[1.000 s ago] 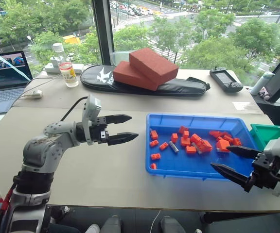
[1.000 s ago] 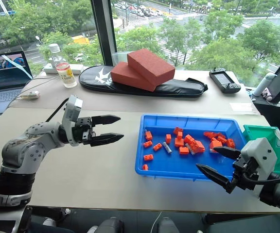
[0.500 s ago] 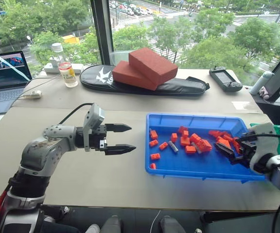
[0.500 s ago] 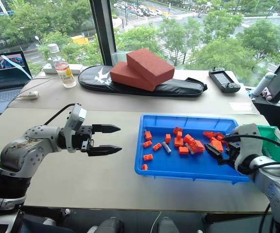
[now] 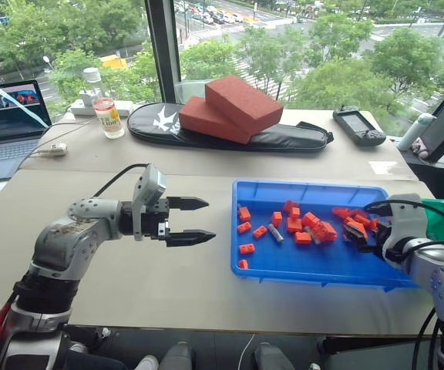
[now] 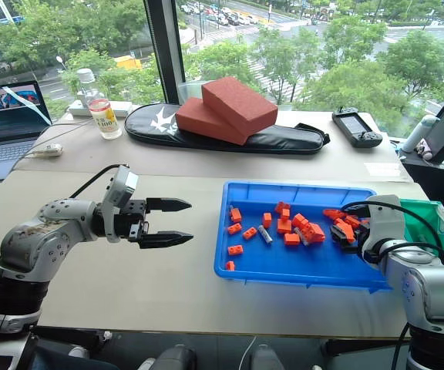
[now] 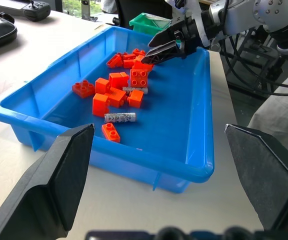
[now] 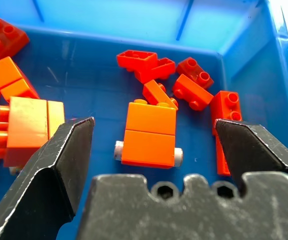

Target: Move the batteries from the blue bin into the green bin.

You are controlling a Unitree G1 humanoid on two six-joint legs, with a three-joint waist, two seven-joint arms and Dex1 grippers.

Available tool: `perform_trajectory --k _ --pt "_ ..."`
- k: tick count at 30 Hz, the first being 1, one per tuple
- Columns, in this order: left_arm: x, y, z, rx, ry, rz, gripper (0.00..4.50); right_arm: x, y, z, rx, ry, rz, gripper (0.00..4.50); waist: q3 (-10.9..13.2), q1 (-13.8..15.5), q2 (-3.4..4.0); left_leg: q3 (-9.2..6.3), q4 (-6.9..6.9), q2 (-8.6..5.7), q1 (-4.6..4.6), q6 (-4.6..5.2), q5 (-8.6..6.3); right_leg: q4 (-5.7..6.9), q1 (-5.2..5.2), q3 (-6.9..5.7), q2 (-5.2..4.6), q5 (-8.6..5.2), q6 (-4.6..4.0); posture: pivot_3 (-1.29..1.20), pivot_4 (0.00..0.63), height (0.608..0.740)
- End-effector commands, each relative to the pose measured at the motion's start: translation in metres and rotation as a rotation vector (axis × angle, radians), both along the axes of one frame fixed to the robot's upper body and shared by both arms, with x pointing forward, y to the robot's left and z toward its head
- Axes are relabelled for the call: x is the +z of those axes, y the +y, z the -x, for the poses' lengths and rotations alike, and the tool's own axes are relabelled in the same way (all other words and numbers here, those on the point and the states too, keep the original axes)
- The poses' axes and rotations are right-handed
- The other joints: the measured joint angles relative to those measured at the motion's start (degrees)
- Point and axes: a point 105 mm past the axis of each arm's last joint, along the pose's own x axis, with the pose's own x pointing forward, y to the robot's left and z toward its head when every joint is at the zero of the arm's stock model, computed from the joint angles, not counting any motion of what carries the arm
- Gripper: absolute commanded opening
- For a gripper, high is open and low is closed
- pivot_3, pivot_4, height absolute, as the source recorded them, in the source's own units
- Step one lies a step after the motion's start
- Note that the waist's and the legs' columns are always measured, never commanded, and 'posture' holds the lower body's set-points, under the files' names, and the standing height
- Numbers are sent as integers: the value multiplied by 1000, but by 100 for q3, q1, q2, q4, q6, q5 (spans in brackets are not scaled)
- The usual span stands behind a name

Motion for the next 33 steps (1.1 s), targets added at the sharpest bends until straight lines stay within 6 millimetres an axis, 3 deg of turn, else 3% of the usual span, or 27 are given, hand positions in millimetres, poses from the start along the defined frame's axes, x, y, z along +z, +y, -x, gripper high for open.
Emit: perform_trajectory --k 1,5,8,15,21,26,29,33 --pt "13 -4 4 -22 -61 9 4500 5 -1 -7 -7 -32 11 4487 0 -8 0 0 0 1 0 0 0 0 0 0 1 0 0 0 150 740" --pt "14 -3 4 -17 -64 11 4500 1 0 -10 -6 -20 4 4487 0 -10 0 -1 0 1 0 0 0 1 -1 0 1 0 0 0 150 740" --pt "14 -3 4 -12 -66 11 4500 -1 0 -10 -2 -11 7 3751 0 -6 0 0 0 1 0 0 0 1 -1 0 0 0 0 0 150 740" --pt "15 -2 4 -1 -64 20 4500 0 1 -13 15 -18 21 1460 0 -8 0 0 0 1 0 0 0 0 0 0 0 0 0 0 150 740" --pt "15 -2 4 3 -64 23 4500 16 -4 -12 8 -68 36 1457 0 -7 0 -1 0 1 0 0 0 0 -1 0 1 0 0 0 150 740" --pt "15 -2 4 2 -61 24 4500 61 -1 3 91 -142 48 1457 10 2 15 0 0 0 -1 0 0 0 -1 0 0 0 0 0 150 740" --pt "14 -3 5 -2 -57 22 4500 58 -4 21 129 -48 90 1457 10 10 15 -1 -1 1 -1 1 0 -1 -1 0 0 0 0 0 150 740" --pt "13 -3 5 -6 -56 24 4500 34 -14 47 147 121 113 1457 10 34 11 -3 -2 1 -1 2 -1 -7 5 -3 0 0 0 0 150 740"
